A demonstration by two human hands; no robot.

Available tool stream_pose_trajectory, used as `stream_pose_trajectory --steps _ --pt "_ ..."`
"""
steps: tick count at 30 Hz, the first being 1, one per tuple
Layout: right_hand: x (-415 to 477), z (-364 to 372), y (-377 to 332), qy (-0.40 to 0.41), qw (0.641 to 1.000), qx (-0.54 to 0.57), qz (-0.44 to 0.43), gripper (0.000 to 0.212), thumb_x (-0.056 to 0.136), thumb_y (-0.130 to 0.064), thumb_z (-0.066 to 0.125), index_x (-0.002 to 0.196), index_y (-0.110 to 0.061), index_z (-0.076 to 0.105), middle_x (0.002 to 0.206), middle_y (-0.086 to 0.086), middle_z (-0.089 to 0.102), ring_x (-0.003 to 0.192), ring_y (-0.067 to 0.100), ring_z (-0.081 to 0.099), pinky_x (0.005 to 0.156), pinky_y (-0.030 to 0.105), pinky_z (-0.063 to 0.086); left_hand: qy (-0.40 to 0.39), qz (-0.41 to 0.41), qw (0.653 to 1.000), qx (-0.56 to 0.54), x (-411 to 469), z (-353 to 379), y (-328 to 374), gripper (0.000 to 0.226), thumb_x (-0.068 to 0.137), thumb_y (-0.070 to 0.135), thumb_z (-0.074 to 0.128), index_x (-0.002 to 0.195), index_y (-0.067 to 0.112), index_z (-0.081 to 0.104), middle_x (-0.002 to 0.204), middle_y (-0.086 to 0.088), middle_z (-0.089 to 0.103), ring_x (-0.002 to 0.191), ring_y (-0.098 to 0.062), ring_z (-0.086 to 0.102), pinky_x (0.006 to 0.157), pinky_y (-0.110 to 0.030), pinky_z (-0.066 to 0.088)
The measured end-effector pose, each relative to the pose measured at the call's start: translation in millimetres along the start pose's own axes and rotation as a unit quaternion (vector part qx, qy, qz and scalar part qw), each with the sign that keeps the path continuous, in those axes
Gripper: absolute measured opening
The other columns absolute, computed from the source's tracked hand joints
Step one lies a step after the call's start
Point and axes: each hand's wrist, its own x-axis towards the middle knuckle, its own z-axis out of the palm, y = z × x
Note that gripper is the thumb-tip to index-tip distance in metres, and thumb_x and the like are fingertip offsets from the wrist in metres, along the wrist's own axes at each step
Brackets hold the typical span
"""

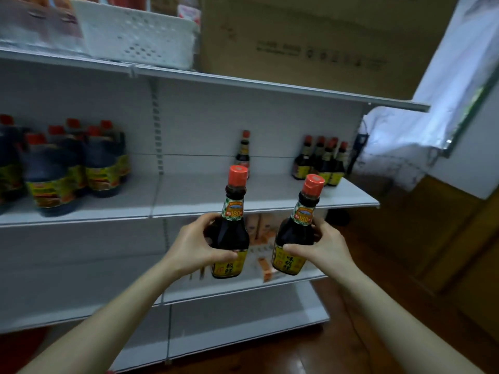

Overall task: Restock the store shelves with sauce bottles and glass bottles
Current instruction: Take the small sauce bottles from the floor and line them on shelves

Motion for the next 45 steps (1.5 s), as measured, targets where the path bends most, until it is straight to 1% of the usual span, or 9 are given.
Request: stream_pose_trajectory --steps 4,8,11,18,24,29,34,39,45 --pt "14 -32 44 0.034 0.998 -0.001 0.045 0.062 0.061 -0.025 0.084 0.114 -0.024 0.053 0.097 -0.012 0.057 0.094 0.007 0.054 0.073 0.017 0.042 -0.041 0.02 0.999 0.006 47 47 7 0.067 0.041 0.045 0.079 0.101 0.044 0.049 0.1 0.019 0.061 0.096 0.003 0.058 0.075 -0.016 0.048" --pt "37 -57 81 0.057 0.996 0.004 0.066 0.059 0.062 -0.022 0.084 0.108 -0.031 0.049 0.09 -0.026 0.052 0.084 -0.008 0.052 0.058 0.004 0.041 -0.067 0.039 0.997 0.007 99 91 7 0.065 0.056 0.022 0.087 0.105 0.037 0.047 0.098 0.018 0.058 0.09 0.004 0.057 0.068 -0.01 0.046" --pt "69 -73 108 0.078 0.994 0.002 0.082 0.063 0.06 -0.023 0.085 0.114 -0.028 0.053 0.093 -0.023 0.055 0.092 0.003 0.056 0.067 0.01 0.042 -0.082 0.05 0.995 0.01 143 120 6 0.066 0.059 0.015 0.085 0.109 0.031 0.045 0.093 0.024 0.052 0.082 0.009 0.054 0.061 -0.004 0.043" --pt "163 -110 144 0.122 0.989 0.026 0.083 0.056 0.062 -0.019 0.084 0.104 -0.034 0.051 0.093 -0.024 0.056 0.087 -0.007 0.054 0.063 0.008 0.043 -0.115 0.055 0.992 0.019 255 170 9 0.079 0.06 0.019 0.086 0.128 0.016 0.046 0.096 0.019 0.051 0.096 -0.009 0.053 0.08 -0.023 0.042" --pt "229 -134 178 0.146 0.985 0.036 0.09 0.065 0.061 -0.021 0.085 0.119 -0.022 0.054 0.098 -0.017 0.056 0.099 0.01 0.056 0.08 0.027 0.047 -0.102 0.042 0.994 0.013 327 205 14 0.076 0.061 0.012 0.085 0.127 0.01 0.047 0.101 0.005 0.05 0.096 -0.01 0.049 0.08 -0.022 0.037" --pt "285 -151 212 0.12 0.989 0.044 0.075 0.059 0.063 -0.017 0.084 0.109 -0.03 0.049 0.096 -0.017 0.055 0.098 0.011 0.056 0.08 0.026 0.047 -0.084 0.015 0.996 0.008 374 237 8 0.079 0.06 0.014 0.086 0.128 0.011 0.046 0.105 0.001 0.052 0.1 -0.015 0.053 0.081 -0.024 0.041" --pt "348 -171 249 0.056 0.996 0.043 0.053 0.057 0.065 -0.015 0.082 0.113 -0.023 0.052 0.098 -0.013 0.056 0.096 0.008 0.053 0.069 0.013 0.042 -0.033 -0.01 0.999 0.01 413 271 -2 0.083 0.05 0.028 0.089 0.122 0.017 0.049 0.098 0.01 0.056 0.097 -0.012 0.056 0.079 -0.022 0.043" --pt "404 -190 277 -0.02 0.999 0.03 0.029 0.056 0.067 -0.016 0.081 0.113 -0.026 0.05 0.094 -0.021 0.052 0.086 -0.003 0.05 0.062 0.006 0.04 0.047 -0.064 0.997 0.012 438 302 -8 0.076 0.052 0.021 0.09 0.117 0.025 0.05 0.097 0.007 0.059 0.091 -0.01 0.056 0.069 -0.014 0.041" --pt "439 -199 306 -0.07 0.997 0.026 0.017 0.057 0.065 -0.015 0.082 0.108 -0.031 0.048 0.09 -0.027 0.052 0.082 -0.011 0.05 0.06 0.007 0.044 0.096 -0.123 0.988 0.012 455 328 -21 0.071 0.059 0.015 0.086 0.115 0.027 0.046 0.101 0.005 0.056 0.095 -0.013 0.054 0.077 -0.023 0.041"
